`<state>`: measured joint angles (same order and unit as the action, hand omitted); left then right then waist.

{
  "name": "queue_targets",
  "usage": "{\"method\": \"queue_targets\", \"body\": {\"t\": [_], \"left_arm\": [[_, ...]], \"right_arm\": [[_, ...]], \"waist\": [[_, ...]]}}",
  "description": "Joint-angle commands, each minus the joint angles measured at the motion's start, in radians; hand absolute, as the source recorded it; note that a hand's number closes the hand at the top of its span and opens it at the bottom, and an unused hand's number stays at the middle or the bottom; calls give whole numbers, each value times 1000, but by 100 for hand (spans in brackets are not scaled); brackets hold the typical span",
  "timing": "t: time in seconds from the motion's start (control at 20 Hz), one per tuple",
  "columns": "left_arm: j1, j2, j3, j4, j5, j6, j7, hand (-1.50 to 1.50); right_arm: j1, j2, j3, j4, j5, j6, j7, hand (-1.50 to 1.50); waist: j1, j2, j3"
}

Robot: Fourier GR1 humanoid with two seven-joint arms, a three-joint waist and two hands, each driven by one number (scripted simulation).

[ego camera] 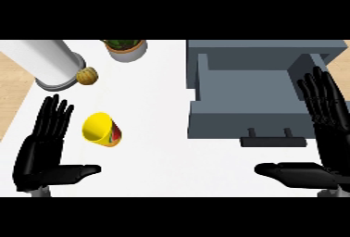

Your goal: Pick up the cup, place it into the drawer and close the drawer

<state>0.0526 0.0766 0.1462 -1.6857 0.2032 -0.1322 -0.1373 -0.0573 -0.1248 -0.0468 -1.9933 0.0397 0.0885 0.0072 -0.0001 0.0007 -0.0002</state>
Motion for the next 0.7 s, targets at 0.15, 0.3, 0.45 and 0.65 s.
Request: {"method": "queue_targets", "body": {"t": [0.15, 0.3, 0.45, 0.65], "left_arm": [[-12, 29, 54, 200, -66, 17, -108, -150], [-55, 48, 81, 343, -71, -4, -194, -150], [-102, 90, 124, 470, -67, -12, -222, -150], [-129, 54, 94, 653, -127, 3, -379, -150]], "right_arm": [[91, 26, 25, -2, 47, 6, -90, -150], [-12, 3, -37, 81, -6, 19, -79, -150], [22, -10, -40, -11, -36, 42, -12, -150], [59, 3, -20, -43, -4, 39, -9, -150]], "waist": [[-3, 0, 0], [0, 0, 0], [-3, 0, 0], [-4, 0, 0]]}}
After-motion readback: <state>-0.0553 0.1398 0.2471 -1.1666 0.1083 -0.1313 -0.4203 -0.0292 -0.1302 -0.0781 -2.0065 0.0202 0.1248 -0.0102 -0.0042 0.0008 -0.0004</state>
